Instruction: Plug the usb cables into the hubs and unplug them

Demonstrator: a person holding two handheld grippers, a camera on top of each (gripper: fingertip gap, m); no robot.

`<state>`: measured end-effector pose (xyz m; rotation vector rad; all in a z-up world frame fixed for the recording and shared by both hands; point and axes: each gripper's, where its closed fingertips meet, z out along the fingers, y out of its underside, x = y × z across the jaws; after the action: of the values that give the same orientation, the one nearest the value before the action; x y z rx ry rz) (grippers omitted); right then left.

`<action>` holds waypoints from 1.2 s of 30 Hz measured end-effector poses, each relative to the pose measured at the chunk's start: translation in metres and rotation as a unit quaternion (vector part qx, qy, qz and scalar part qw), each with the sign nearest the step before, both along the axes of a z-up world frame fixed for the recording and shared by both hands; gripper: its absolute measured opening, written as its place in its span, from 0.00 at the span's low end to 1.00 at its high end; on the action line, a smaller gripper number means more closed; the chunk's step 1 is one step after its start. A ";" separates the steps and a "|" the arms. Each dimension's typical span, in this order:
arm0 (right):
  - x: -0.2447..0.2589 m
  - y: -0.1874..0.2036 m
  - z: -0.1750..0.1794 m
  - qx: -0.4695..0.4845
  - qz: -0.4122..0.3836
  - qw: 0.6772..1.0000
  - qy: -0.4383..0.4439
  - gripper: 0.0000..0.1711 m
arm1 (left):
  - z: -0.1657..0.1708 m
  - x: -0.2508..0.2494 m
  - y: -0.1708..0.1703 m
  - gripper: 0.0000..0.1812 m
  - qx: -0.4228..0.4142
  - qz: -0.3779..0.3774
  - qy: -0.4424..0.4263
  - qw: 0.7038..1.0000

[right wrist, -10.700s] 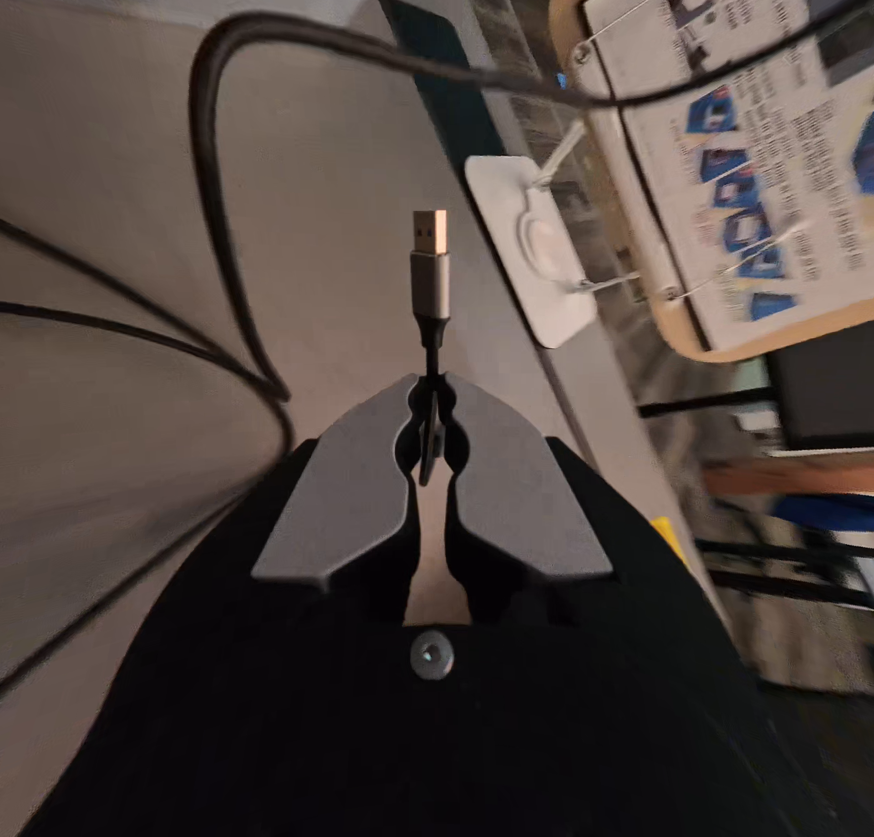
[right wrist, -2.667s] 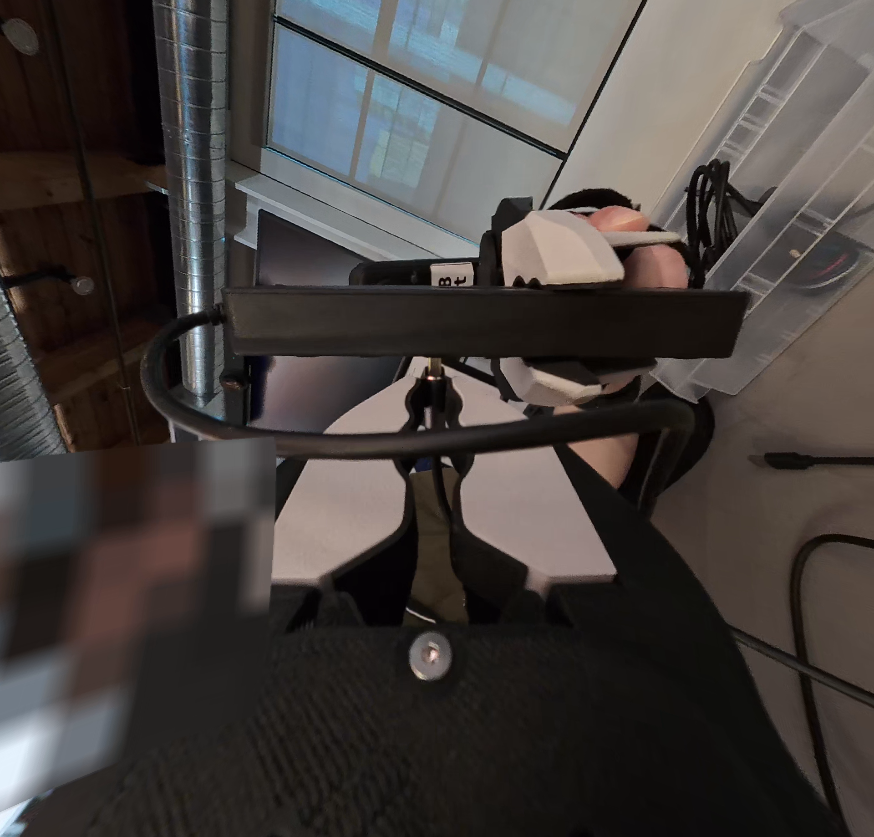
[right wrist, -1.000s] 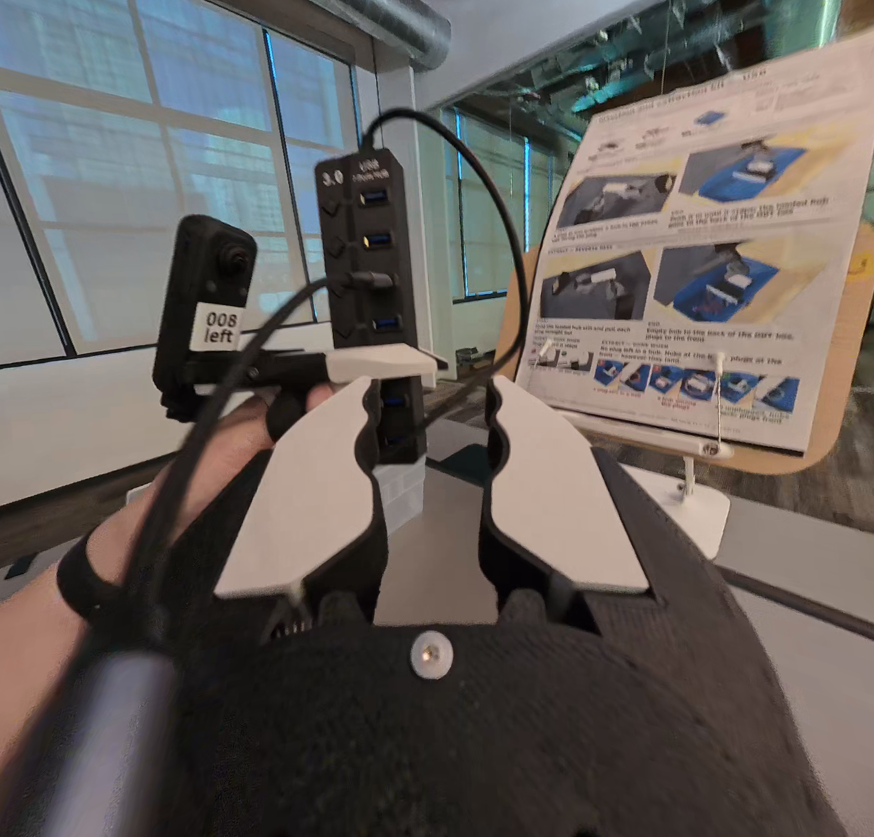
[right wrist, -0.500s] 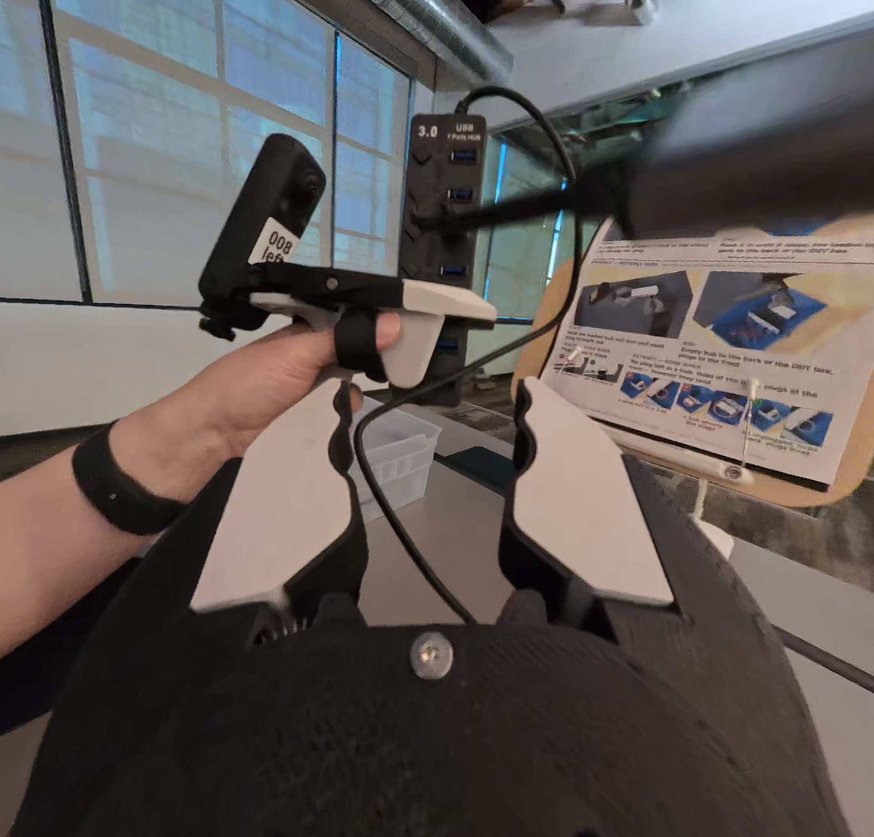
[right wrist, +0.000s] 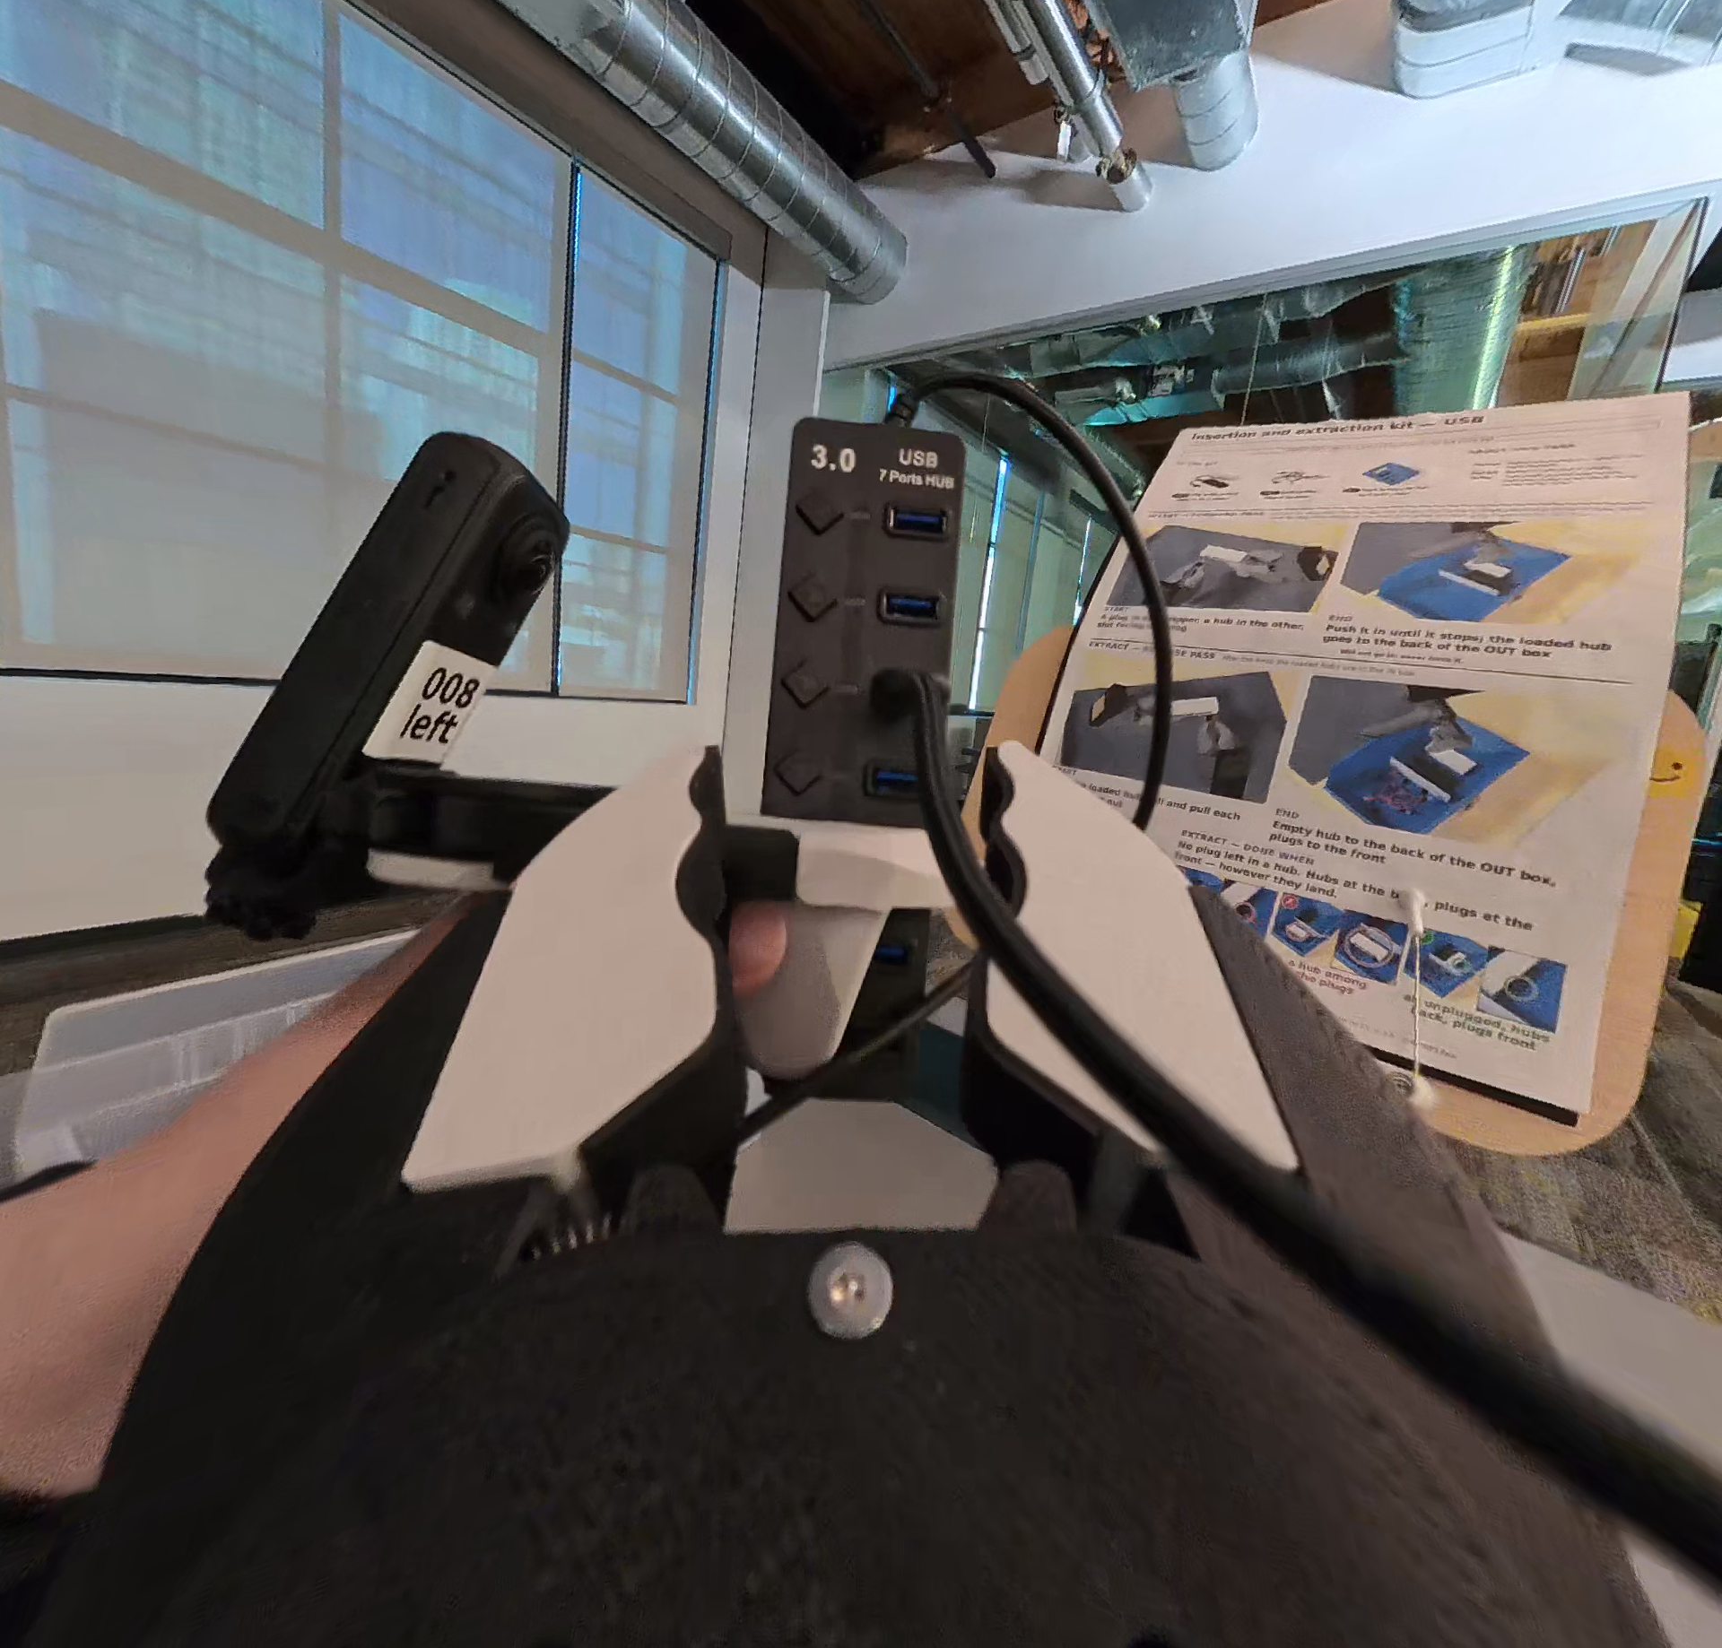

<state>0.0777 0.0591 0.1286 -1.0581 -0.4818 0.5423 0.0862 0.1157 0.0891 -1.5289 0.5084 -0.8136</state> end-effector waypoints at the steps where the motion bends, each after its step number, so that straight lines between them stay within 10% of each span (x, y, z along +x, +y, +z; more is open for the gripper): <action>1: 0.000 0.001 0.002 -0.001 0.001 1.000 0.001 0.30 | -0.001 0.001 0.000 0.14 0.004 0.003 0.007 1.000; 36: 0.007 0.023 0.005 -0.068 -0.005 0.997 -0.039 0.11 | -0.007 0.015 -0.004 0.14 0.044 0.013 0.033 0.998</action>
<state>0.0847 0.0825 0.1338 -1.2146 -0.5133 0.5328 0.1013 0.1119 0.0825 -1.4811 0.5652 -0.7146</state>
